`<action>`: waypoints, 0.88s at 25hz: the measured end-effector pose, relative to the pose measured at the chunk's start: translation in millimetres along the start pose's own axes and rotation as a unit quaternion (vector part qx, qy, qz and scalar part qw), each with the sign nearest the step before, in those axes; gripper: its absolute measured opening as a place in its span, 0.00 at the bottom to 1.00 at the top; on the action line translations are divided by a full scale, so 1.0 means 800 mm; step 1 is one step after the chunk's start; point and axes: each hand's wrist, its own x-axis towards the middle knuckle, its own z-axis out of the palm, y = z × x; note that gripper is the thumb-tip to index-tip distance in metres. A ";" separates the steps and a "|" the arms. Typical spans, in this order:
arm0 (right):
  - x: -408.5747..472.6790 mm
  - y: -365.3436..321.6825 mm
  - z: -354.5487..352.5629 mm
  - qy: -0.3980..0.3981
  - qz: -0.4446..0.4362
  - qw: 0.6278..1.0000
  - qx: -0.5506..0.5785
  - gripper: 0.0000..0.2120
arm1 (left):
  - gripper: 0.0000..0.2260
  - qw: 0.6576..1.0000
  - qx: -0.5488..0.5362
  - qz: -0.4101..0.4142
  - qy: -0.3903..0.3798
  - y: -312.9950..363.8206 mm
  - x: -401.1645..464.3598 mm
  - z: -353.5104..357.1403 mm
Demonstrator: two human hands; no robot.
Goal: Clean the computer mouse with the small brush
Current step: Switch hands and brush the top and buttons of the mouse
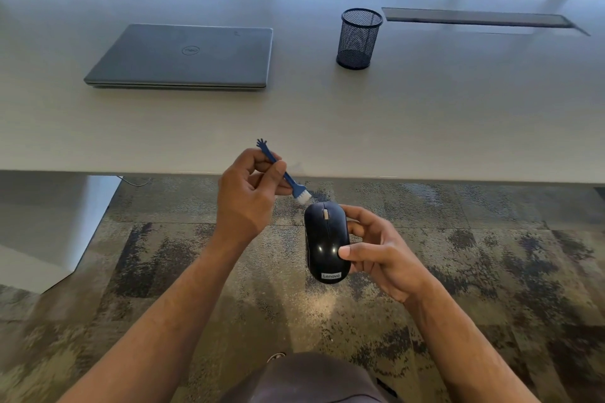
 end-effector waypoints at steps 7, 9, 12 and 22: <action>-0.002 0.001 0.002 -0.011 -0.002 1.000 -0.019 0.34 | 0.08 0.998 0.020 -0.001 -0.053 0.005 0.001 0.016; -0.003 0.002 -0.001 0.000 -0.004 1.000 -0.022 0.33 | 0.07 0.999 0.031 -0.004 -0.021 0.004 0.003 0.011; -0.002 0.001 -0.002 -0.005 -0.007 1.000 -0.006 0.35 | 0.04 0.998 -0.041 0.002 -0.044 0.007 0.001 0.009; -0.001 -0.006 -0.006 -0.019 -0.010 1.000 -0.016 0.34 | 0.06 0.996 -0.063 0.009 -0.066 0.014 0.001 0.011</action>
